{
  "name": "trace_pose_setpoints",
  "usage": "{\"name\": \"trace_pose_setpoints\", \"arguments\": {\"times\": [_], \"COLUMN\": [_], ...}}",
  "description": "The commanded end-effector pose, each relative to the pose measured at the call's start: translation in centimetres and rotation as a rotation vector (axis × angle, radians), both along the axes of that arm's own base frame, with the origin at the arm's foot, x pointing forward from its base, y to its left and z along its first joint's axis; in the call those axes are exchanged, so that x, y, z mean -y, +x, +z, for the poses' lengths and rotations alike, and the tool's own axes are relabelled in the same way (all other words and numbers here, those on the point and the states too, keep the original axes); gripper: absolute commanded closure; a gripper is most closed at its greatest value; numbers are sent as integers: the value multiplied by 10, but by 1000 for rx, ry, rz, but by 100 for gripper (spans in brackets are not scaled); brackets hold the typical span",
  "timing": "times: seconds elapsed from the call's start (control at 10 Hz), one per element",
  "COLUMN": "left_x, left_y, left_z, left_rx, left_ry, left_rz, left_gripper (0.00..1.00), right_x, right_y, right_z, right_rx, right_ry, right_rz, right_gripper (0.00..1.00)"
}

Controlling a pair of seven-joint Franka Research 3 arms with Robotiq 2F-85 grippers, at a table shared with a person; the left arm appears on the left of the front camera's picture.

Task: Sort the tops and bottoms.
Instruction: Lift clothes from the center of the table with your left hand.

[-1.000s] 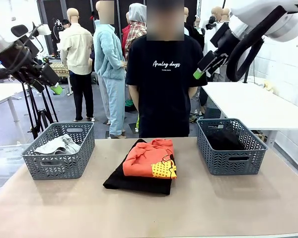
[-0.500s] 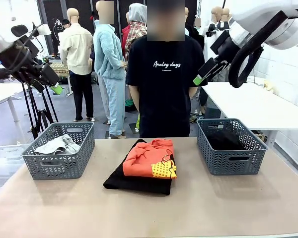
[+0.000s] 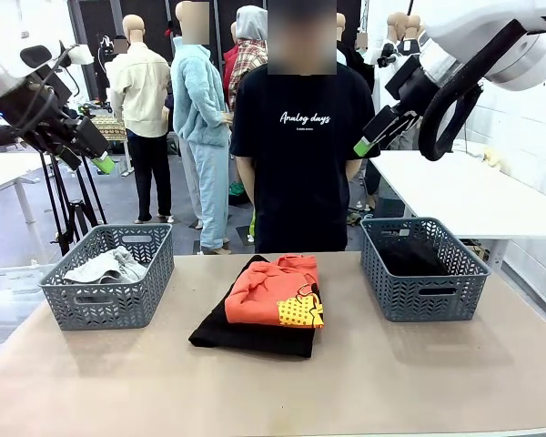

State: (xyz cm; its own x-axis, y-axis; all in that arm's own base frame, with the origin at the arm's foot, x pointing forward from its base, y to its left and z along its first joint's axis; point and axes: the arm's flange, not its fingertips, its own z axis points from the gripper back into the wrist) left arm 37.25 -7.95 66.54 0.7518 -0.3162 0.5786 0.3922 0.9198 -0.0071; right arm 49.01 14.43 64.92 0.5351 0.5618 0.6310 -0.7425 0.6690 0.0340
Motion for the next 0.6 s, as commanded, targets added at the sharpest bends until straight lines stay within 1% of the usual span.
{"name": "trace_pose_setpoints", "arguments": {"times": [0.0,0.4,0.5], "left_x": [0,0,8], "left_y": [-1,0,12], "left_z": [0,0,-14], "left_rx": [3,0,-43], "left_ry": [-3,0,-14], "left_rz": [9,0,-3], "left_gripper": [24,24,24], "right_x": [0,0,0], "right_y": [-1,-1,-1], "right_z": [-1,-1,-1], "right_rx": [-1,-1,-1], "right_ry": [1,1,1], "right_rz": [0,0,0], "right_gripper": [0,0,0]}}
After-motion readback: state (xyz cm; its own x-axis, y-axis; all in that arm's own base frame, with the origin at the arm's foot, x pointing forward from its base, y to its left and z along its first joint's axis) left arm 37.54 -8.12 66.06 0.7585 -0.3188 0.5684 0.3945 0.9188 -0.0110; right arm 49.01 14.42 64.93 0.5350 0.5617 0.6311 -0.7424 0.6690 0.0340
